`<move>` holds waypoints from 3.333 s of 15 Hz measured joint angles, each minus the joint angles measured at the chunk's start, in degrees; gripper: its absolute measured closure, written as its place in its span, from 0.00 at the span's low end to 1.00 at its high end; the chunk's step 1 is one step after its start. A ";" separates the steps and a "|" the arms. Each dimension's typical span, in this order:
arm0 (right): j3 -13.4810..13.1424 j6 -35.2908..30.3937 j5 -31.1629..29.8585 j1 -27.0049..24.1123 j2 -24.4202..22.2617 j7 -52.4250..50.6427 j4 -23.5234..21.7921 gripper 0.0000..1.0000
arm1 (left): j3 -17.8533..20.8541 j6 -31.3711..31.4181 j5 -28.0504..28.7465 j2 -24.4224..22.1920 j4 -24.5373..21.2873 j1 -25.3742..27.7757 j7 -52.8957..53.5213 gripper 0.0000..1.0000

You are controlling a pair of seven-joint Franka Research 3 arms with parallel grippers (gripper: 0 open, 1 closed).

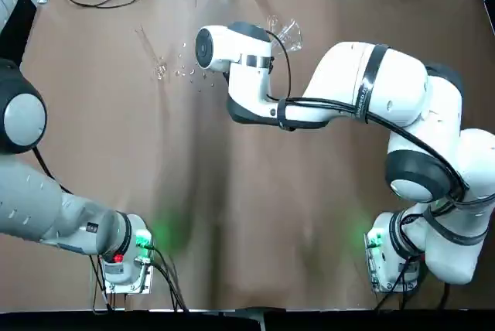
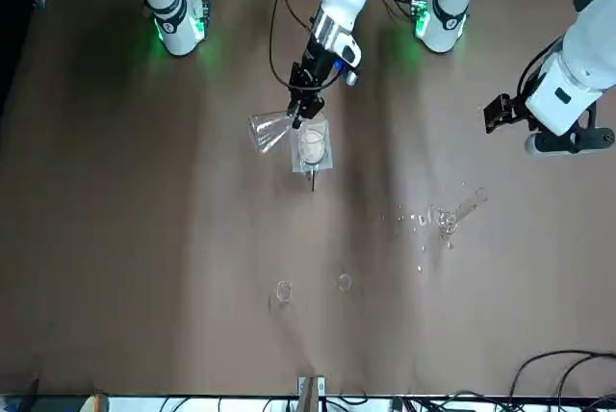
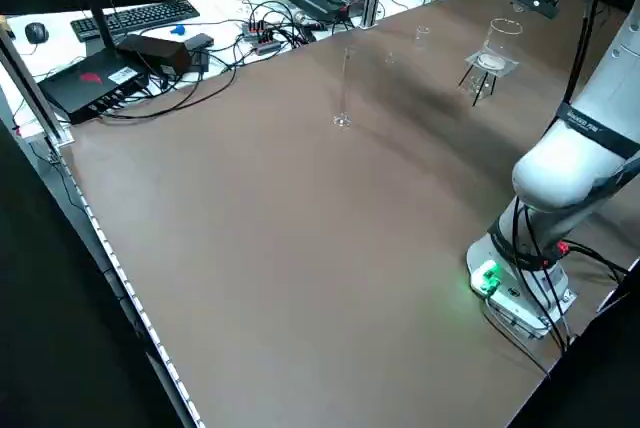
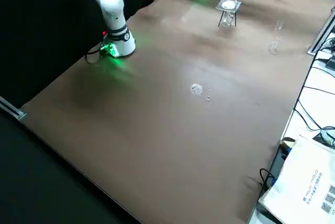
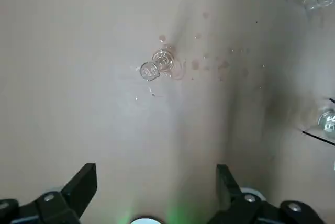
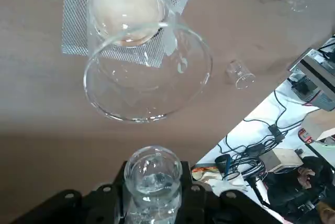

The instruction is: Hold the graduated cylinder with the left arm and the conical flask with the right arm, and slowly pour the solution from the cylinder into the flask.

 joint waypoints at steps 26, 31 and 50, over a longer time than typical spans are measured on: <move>0.00 -0.20 -0.80 0.52 1.41 -0.18 1.20 0.61 | 0.37 -0.14 0.05 -0.94 -0.17 0.68 0.00 0.00; -0.19 -0.21 -0.35 0.45 1.41 -0.18 3.73 0.61 | 0.38 -0.15 0.05 -0.94 -0.17 0.68 0.00 0.00; -1.06 4.12 22.86 -13.57 -6.71 -3.00 6.10 0.61 | 0.41 -0.15 0.05 -0.93 -0.36 0.69 0.00 0.00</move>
